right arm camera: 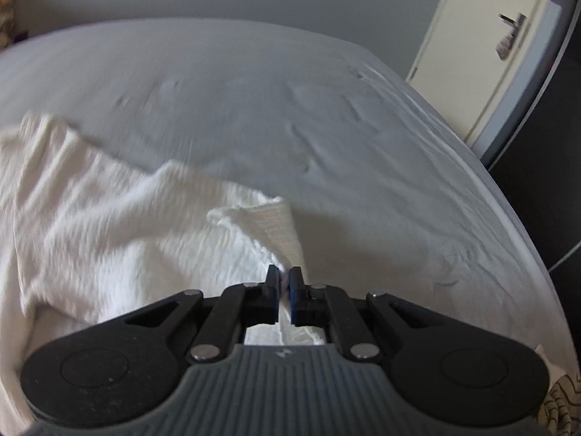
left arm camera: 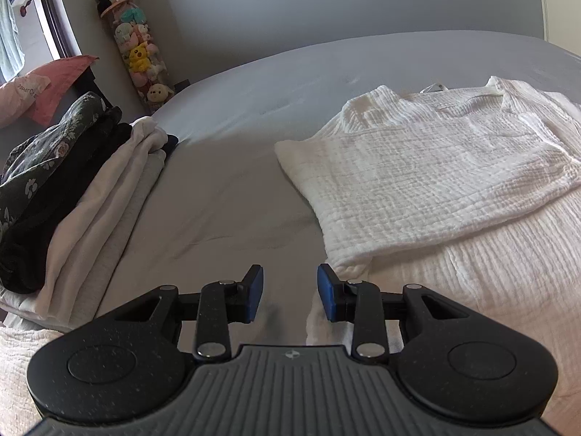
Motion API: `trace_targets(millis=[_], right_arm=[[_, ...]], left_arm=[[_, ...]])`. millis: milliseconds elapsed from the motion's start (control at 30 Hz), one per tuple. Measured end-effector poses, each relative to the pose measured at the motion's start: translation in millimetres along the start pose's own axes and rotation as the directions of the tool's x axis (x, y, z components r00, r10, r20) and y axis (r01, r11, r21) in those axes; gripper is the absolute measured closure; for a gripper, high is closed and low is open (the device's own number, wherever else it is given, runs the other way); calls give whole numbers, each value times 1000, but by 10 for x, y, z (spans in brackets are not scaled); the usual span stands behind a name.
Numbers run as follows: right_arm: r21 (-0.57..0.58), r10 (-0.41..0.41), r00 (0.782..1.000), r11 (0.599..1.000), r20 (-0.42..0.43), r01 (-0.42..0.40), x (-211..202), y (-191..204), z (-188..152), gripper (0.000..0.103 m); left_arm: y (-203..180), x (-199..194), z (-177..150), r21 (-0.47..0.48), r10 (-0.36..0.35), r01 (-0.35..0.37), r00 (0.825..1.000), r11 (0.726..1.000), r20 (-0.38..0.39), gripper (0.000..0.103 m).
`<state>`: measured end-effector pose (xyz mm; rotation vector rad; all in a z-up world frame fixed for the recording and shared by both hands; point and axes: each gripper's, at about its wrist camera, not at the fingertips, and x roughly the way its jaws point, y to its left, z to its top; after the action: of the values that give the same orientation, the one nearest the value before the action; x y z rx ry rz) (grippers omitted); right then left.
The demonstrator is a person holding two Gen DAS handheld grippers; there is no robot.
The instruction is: Fold clothes
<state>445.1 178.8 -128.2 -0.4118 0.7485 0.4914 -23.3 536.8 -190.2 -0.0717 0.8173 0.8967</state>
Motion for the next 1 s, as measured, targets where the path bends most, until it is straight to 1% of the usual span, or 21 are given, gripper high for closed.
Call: trace_targets(millis=[67,167,233,333,533,667,833,1000], right_arm=[[124,11,999,992,34,-15,-140,-157,234,97],[236,26,994,970,102,-50,-430,-264,578,97],[255,45,989,964,141,-80,-638,-194,794,97],[266,73,978,956,193,-124,-937,-38,1112,97],[166,139,960,969,244,-182,-1550,682,1599,97],[99,201,951,968,234,-229,-1861,1320,1775,97],[45,255,941,962,221,-271,-2085,2148,1803,97],[19,287,939,955,188,-295,-1989,2929,1678,97]], left_arm=[[23,-19,21,-17,-7,7,1000,1000,-1,64],[58,-74,69,-32,-21,21,1000,999,3,64],[86,-117,104,-43,-36,36,999,998,6,64],[141,-145,142,-63,-54,53,998,997,-12,64],[336,-178,153,-140,-85,78,995,987,-46,64],[472,-174,151,-191,-103,87,992,978,-76,64],[606,-180,124,-221,-101,77,990,972,-99,64],[730,-212,100,-252,-122,93,987,963,-101,64]])
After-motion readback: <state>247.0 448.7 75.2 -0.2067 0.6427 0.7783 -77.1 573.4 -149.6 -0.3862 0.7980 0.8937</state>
